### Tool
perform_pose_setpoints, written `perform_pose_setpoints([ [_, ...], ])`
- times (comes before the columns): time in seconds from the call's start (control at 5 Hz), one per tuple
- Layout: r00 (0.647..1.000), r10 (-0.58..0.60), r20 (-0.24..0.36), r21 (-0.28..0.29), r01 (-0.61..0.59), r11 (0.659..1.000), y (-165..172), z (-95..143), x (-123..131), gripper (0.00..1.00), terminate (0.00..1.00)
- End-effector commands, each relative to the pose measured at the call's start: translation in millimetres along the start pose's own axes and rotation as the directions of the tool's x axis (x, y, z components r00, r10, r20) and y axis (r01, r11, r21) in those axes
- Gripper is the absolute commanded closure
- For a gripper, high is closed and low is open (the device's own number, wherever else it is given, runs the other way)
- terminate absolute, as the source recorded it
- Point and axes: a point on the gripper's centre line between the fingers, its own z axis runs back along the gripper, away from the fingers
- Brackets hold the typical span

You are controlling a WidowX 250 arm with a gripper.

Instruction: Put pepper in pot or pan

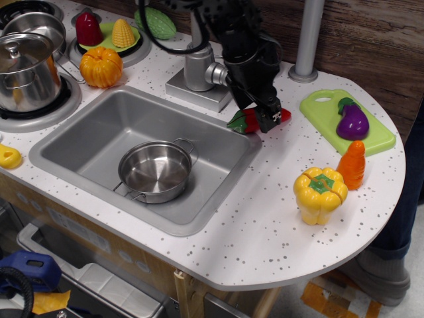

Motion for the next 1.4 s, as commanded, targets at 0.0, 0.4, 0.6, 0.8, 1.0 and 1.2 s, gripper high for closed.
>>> perform_pose_setpoints([
  [0.0, 0.998, 0.022, 0.056, 0.017, -0.023, 1.000, 0.2, 0.3, 3.0, 0.00, 0.00],
  [0.4, 0.999, 0.021, 0.046, 0.033, -0.023, 0.999, 3.6, 8.3, -3.1, 1.00, 0.00],
  [0.6, 0.997, 0.003, -0.080, 0.079, 0.004, 0.997, 12.1, 40.3, -12.4, 1.00, 0.00],
  [0.8, 0.988, 0.002, -0.154, 0.102, 0.014, 0.995, 16.8, 65.1, -31.6, 1.00, 0.00],
  [1.0, 0.977, 0.019, -0.214, 0.139, 0.011, 0.990, 20.2, 74.9, -53.6, 1.00, 0.00],
  [1.2, 0.967, 0.080, -0.244, 0.186, -0.034, 0.982, 25.2, 71.7, -76.5, 1.00, 0.00],
])
